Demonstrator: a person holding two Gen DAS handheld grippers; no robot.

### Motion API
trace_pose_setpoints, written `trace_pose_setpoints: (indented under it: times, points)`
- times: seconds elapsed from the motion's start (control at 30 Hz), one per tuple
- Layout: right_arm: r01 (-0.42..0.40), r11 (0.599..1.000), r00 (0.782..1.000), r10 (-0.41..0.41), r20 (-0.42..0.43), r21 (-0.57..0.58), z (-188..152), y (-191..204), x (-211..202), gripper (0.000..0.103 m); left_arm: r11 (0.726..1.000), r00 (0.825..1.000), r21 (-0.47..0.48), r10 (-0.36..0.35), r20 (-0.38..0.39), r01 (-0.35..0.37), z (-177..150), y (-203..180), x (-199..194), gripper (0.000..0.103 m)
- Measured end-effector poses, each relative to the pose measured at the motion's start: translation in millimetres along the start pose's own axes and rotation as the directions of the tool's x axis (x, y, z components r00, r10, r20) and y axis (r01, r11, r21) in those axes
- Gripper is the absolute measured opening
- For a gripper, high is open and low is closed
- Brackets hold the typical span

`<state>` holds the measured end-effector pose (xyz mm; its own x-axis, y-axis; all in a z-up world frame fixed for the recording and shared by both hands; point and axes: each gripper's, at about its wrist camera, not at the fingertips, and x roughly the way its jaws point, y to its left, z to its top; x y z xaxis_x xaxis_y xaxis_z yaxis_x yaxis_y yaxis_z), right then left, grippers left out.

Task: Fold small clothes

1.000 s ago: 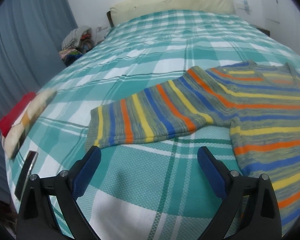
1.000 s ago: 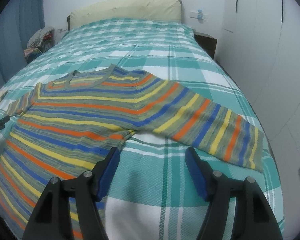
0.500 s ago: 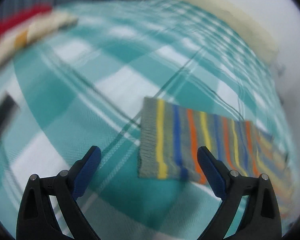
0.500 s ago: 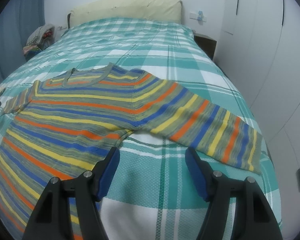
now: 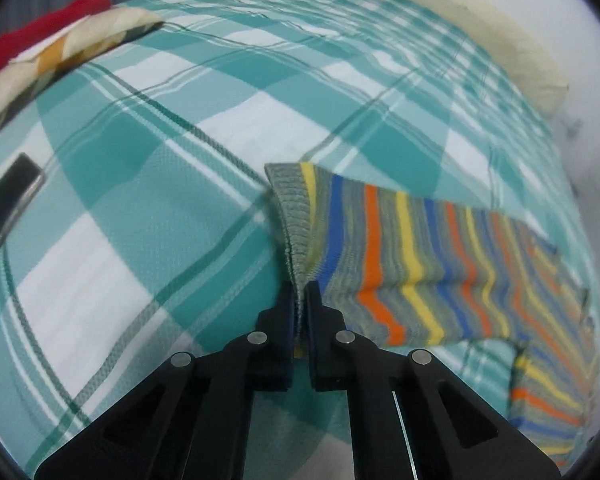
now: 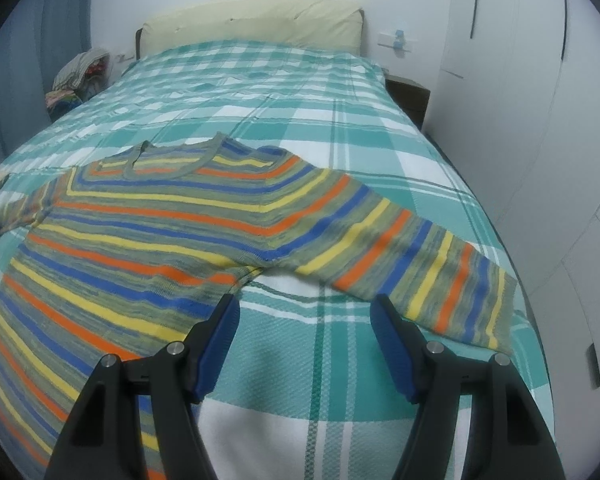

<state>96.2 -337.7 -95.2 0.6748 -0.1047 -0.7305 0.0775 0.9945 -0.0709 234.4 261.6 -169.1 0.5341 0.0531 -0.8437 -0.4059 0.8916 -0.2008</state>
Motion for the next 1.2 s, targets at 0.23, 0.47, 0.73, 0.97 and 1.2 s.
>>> trace_pose_setpoints:
  times: [0.23, 0.47, 0.73, 0.97, 1.2]
  points:
    - [-0.010, 1.000, 1.000, 0.010, -0.005, -0.004, 0.6, 1.0, 1.3, 0.067, 0.987, 0.992, 0.122, 0.099, 0.080, -0.109, -4.9, -20.3, 4.1, 0.023]
    - [0.013, 1.000, 1.000, -0.013, -0.013, 0.026, -1.5, -7.4, 4.6, 0.075, 0.969, 0.967, 0.249, -0.060, 0.247, -0.004, -26.5, -44.5, -49.2, 0.096]
    - [0.057, 0.996, 0.998, -0.057, 0.004, 0.069, 1.5, -19.3, 6.3, 0.077, 0.930, 0.997, 0.366, -0.048, 0.053, 0.025, -45.8, -71.4, -1.3, 0.099]
    - [0.094, 0.979, 0.996, -0.091, -0.025, 0.180, -6.2, -55.8, 9.8, 0.077, 0.920, 0.999, 0.391, 0.016, 0.043, -0.032, -49.1, -75.3, 7.2, 0.103]
    - [0.090, 0.949, 0.995, -0.077, -0.057, 0.301, -16.2, -84.3, 14.3, 0.077, 0.908, 0.997, 0.413, 0.048, 0.067, -0.072, -53.2, -82.9, 10.1, 0.103]
